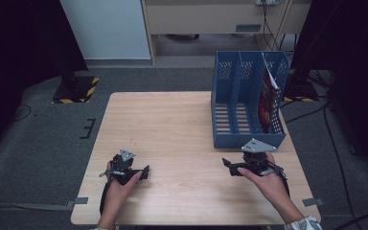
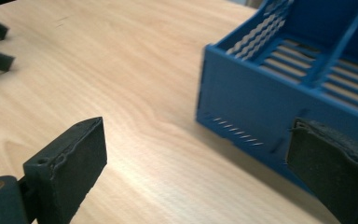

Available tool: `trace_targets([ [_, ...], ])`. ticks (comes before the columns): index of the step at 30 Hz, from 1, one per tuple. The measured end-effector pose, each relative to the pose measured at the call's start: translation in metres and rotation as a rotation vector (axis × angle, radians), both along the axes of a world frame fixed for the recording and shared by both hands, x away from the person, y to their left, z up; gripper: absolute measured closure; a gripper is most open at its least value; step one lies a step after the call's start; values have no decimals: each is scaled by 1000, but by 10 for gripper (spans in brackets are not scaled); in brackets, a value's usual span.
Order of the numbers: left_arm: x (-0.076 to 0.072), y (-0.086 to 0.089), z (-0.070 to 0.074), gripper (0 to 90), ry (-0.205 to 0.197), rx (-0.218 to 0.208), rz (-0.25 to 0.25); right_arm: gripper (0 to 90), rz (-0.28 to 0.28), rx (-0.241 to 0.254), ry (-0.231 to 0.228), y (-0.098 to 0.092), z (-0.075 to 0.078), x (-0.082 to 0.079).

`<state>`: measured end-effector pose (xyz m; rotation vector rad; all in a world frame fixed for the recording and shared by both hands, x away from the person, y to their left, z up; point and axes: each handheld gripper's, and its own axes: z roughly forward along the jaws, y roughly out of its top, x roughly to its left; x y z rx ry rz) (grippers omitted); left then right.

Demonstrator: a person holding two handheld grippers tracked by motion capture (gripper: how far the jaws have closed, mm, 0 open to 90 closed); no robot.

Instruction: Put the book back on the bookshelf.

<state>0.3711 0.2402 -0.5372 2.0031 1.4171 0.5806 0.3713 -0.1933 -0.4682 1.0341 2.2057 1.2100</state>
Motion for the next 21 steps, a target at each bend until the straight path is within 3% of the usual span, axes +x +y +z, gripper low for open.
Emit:
trace_targets([
  [7,0,0,0,0,0,0,0,59,34,-19,39,11,-19,-5],
  [21,0,0,0,0,0,0,0,58,126,-80,78,37,-36,-14],
])
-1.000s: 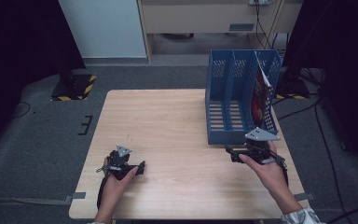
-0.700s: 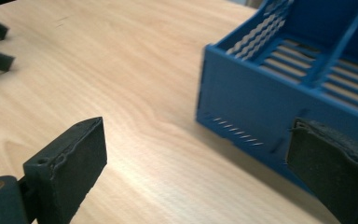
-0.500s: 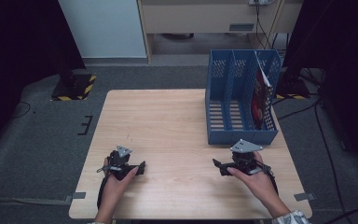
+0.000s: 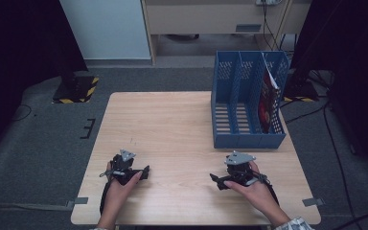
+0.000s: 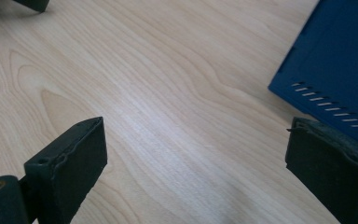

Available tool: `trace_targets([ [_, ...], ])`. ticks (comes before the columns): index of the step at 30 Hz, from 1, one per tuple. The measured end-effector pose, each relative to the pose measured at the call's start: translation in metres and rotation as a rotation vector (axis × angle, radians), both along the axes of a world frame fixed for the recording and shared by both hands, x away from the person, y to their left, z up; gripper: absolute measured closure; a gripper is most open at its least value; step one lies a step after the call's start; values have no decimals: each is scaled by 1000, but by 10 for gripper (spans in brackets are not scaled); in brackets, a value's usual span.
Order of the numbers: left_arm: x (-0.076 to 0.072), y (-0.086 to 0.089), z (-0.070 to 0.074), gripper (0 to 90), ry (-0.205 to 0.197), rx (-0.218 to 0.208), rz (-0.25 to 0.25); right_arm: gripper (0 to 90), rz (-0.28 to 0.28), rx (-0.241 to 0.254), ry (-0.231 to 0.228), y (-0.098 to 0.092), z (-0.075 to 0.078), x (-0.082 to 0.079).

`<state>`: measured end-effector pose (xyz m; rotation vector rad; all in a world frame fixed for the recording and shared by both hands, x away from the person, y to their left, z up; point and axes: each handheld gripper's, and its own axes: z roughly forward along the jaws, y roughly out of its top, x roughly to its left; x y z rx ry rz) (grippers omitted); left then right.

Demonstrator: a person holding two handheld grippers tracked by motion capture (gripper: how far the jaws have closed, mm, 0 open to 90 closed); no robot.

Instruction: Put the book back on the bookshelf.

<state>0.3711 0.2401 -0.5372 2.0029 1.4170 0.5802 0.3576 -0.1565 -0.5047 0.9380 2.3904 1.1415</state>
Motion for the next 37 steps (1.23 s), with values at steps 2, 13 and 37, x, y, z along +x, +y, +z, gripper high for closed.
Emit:
trace_targets([
  [2,0,0,0,0,0,0,0,58,11,-9,9,4,-3,-1],
  [13,0,0,0,0,0,0,-1,64,55,-30,37,27,-12,4],
  [37,1,-1,0,0,0,-1,-8,20,-43,-62,89,61,-35,36],
])
